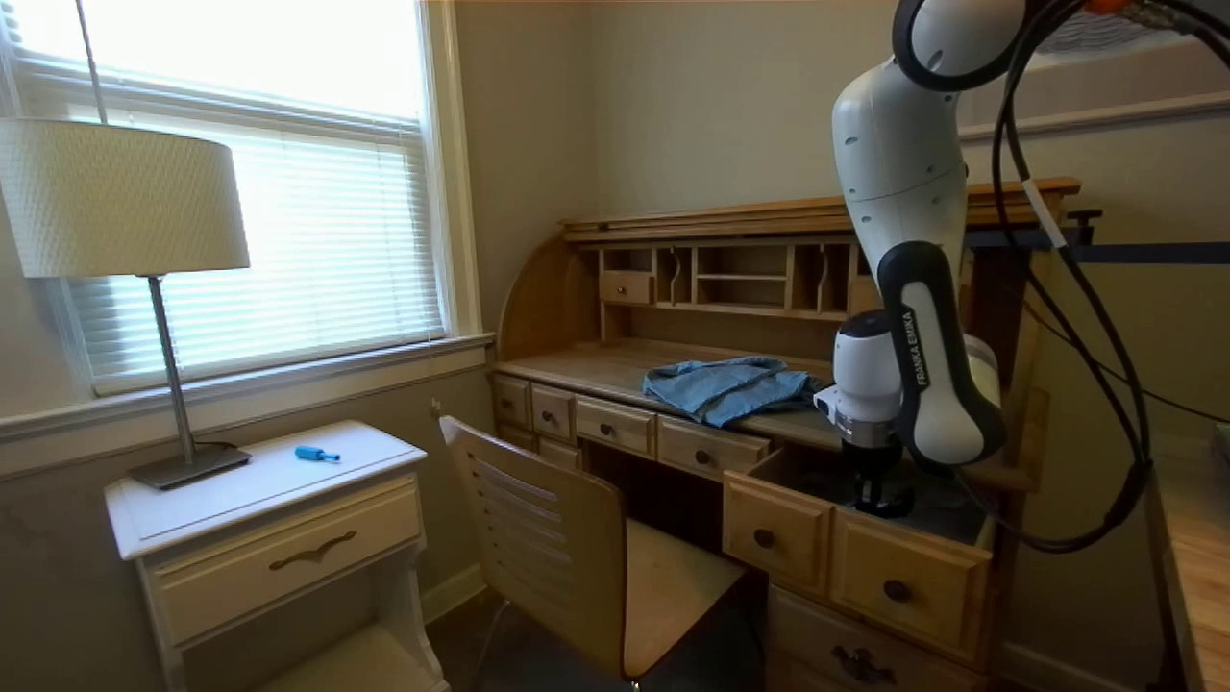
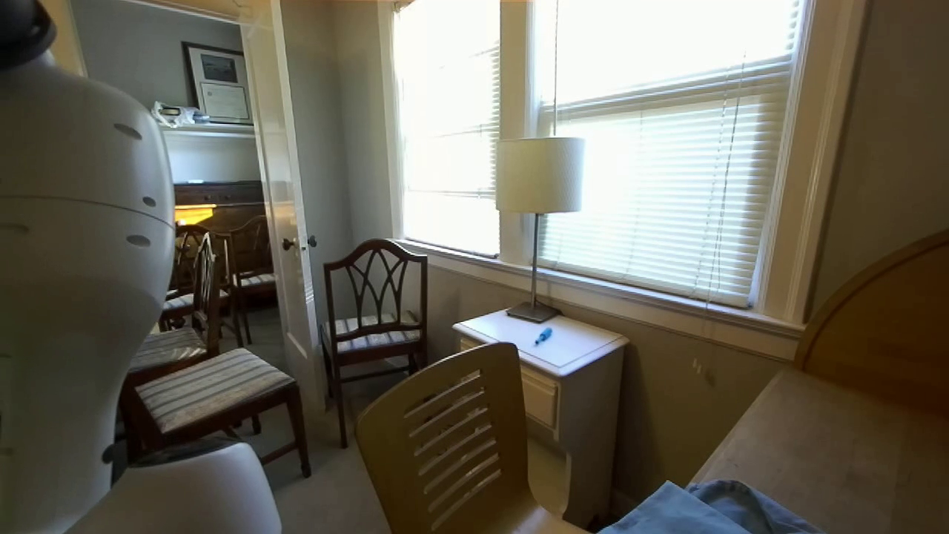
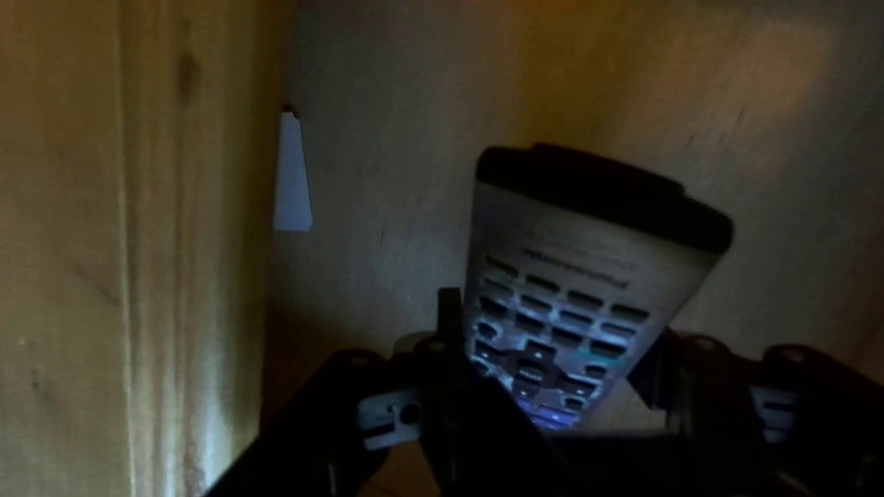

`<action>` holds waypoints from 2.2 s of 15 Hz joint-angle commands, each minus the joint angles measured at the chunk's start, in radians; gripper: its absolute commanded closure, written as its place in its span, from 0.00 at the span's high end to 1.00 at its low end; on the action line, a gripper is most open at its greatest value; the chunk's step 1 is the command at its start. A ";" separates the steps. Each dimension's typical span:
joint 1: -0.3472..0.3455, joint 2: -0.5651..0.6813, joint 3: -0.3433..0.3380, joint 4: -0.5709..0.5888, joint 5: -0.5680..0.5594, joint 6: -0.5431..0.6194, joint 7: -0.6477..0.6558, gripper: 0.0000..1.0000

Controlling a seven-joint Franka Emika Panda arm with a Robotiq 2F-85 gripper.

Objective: Pick up the remote and put it in the open drawer

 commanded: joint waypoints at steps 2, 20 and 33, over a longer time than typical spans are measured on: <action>0.011 0.067 0.017 0.067 0.080 0.009 -0.017 0.29; -0.006 0.155 0.070 0.177 0.100 -0.047 -0.007 0.58; -0.135 -0.147 0.110 -0.063 0.035 -0.042 -0.088 1.00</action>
